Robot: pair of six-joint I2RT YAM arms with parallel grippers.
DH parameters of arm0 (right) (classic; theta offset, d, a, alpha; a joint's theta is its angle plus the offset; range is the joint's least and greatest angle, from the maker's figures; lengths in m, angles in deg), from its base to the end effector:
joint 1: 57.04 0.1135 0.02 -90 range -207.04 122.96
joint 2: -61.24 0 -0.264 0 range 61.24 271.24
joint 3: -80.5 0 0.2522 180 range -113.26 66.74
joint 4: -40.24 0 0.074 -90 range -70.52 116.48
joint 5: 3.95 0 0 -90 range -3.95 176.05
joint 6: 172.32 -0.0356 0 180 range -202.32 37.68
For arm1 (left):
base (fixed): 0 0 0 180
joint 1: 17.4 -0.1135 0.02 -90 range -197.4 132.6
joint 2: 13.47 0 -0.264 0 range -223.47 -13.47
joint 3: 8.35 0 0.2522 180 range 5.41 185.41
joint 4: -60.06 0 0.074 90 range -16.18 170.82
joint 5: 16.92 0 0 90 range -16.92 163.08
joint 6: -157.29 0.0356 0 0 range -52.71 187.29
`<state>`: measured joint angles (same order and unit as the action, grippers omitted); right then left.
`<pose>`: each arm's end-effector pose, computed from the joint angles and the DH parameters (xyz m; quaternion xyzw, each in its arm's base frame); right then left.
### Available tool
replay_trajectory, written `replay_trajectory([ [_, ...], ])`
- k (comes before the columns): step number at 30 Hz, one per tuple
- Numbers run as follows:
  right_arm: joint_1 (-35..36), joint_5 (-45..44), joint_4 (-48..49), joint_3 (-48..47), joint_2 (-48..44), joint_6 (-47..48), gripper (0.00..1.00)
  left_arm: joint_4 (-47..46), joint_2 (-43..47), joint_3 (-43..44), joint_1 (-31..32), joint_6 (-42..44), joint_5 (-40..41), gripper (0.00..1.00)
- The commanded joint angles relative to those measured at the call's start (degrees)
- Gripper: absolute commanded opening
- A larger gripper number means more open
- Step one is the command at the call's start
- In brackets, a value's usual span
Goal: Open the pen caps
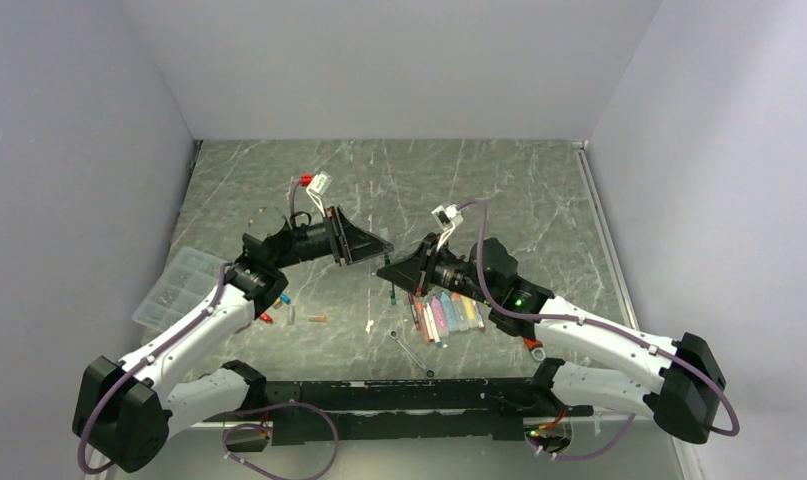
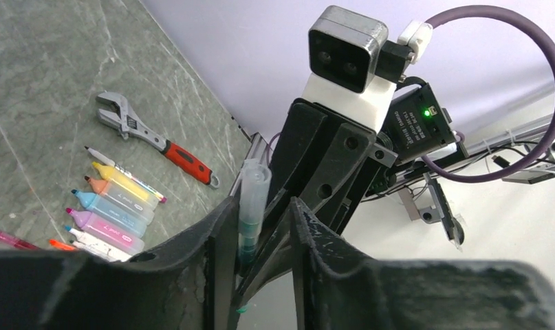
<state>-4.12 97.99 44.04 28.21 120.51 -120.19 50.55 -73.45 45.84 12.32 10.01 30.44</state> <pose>0.1413 0.1992 0.3037 -0.1655 0.7069 0.5397 0.4262 0.1954 -0.1393 0.3231 0.1059 0.6818 -0.6482 0.3219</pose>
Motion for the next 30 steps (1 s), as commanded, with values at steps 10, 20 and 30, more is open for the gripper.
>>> replay_trajectory([
  [10,1.2,0.4,1.0,-1.2,-0.2,0.9,0.00,0.0,-0.6,3.4,2.1,2.6,0.9,0.41],
  [20,1.2,-1.9,1.4,-0.1,-0.8,0.5,0.00,0.7,-0.3,3.4,2.4,2.9,0.7,0.33],
  [30,1.2,-4.1,1.3,0.5,-1.3,0.5,0.00,-1.0,0.0,2.2,2.7,2.2,0.8,0.00],
])
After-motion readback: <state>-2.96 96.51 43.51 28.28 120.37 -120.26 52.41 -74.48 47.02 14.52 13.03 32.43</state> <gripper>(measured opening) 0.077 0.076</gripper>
